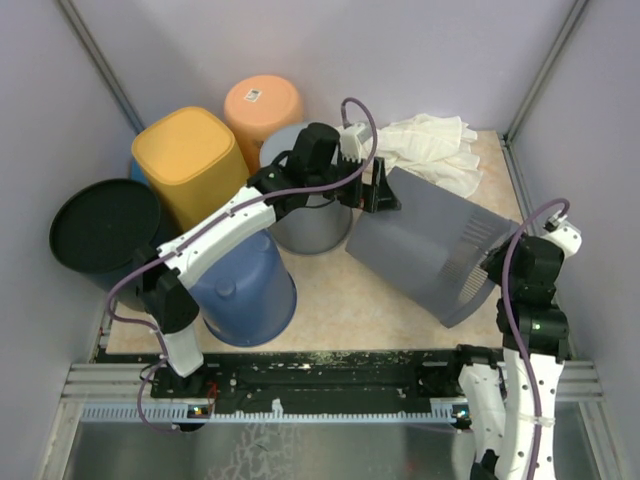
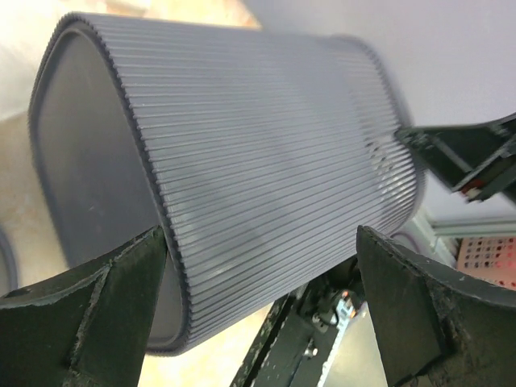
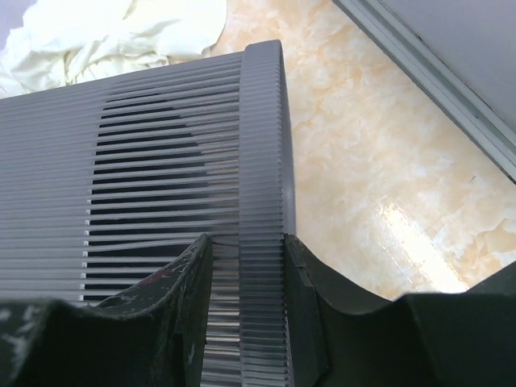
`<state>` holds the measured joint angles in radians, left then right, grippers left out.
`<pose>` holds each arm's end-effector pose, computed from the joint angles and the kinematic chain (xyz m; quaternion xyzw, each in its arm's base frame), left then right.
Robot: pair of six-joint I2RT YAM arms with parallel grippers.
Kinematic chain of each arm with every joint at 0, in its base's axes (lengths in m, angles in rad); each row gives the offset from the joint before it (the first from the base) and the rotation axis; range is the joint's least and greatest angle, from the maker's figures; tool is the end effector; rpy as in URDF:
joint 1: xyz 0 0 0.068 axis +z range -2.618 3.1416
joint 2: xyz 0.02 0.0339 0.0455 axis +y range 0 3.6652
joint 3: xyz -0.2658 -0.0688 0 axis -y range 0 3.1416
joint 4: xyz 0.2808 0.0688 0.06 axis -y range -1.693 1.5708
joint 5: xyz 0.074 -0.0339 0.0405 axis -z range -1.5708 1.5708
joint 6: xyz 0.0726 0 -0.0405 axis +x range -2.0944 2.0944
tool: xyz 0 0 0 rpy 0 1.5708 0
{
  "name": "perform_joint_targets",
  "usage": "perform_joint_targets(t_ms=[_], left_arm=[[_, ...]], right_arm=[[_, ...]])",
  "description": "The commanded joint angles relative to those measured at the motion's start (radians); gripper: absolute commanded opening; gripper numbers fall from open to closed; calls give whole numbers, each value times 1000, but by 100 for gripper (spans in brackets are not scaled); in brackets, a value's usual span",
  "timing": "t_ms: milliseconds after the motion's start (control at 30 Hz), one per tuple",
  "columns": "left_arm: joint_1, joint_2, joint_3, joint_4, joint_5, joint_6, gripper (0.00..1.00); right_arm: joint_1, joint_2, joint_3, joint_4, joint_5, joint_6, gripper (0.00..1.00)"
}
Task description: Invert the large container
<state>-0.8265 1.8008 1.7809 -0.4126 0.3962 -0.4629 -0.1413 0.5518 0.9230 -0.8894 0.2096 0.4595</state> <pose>0.3117 -0.3798 0.3676 0.2536 0.7931 -0.4500 0.3227 0.1558 -0.0374 0.3388 0.3047 0.8059 -0.0102 0.5076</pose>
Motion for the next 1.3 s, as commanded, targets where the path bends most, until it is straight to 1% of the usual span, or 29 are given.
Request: perform_joint_targets(t_ms=[0, 133, 233, 333, 400, 500, 667, 767, 833, 933, 1067, 1133, 1167, 1200, 1267], left_arm=[[-62, -24, 146, 224, 265, -93, 100], [-63, -1, 184, 242, 275, -101, 100], [-65, 15, 199, 264, 292, -120, 100], [-69, 30, 196, 291, 313, -136, 100], [-74, 51, 188, 301, 328, -151, 100], [-83, 65, 165, 319, 340, -170, 100], [-88, 72, 153, 327, 344, -173, 100], [-89, 70, 162, 324, 344, -165, 100], [-90, 62, 186, 288, 334, -138, 100], [-90, 41, 236, 186, 271, -52, 100], [-93, -25, 260, 22, 81, 98, 100], [-91, -67, 243, -41, -14, 170, 100], [-89, -100, 228, -64, -66, 198, 100], [-86, -128, 200, -77, -119, 216, 100], [-70, -192, 145, -84, -233, 232, 100]], right_arm=[[14, -4, -56, -4, -169, 81, 37], [14, -50, -121, 45, -243, 187, 37], [13, -101, -180, 76, -246, 263, 37], [14, -128, -230, 97, -249, 315, 41], [14, -135, -260, 110, -260, 344, 46], [14, -140, -267, 110, -245, 360, 49], [14, -140, -200, 51, -94, 339, 52], [14, -129, -128, -2, 15, 305, 53], [14, -115, -68, -26, 80, 265, 54], [14, -85, 44, -21, 148, 165, 58], [21, -21, 234, 55, 205, -60, 66], [40, 20, 319, 96, 212, -146, 73], [49, 47, 356, 118, 211, -179, 82], [58, 76, 401, 131, 213, -199, 86], [70, 154, 502, 140, 231, -210, 87]])
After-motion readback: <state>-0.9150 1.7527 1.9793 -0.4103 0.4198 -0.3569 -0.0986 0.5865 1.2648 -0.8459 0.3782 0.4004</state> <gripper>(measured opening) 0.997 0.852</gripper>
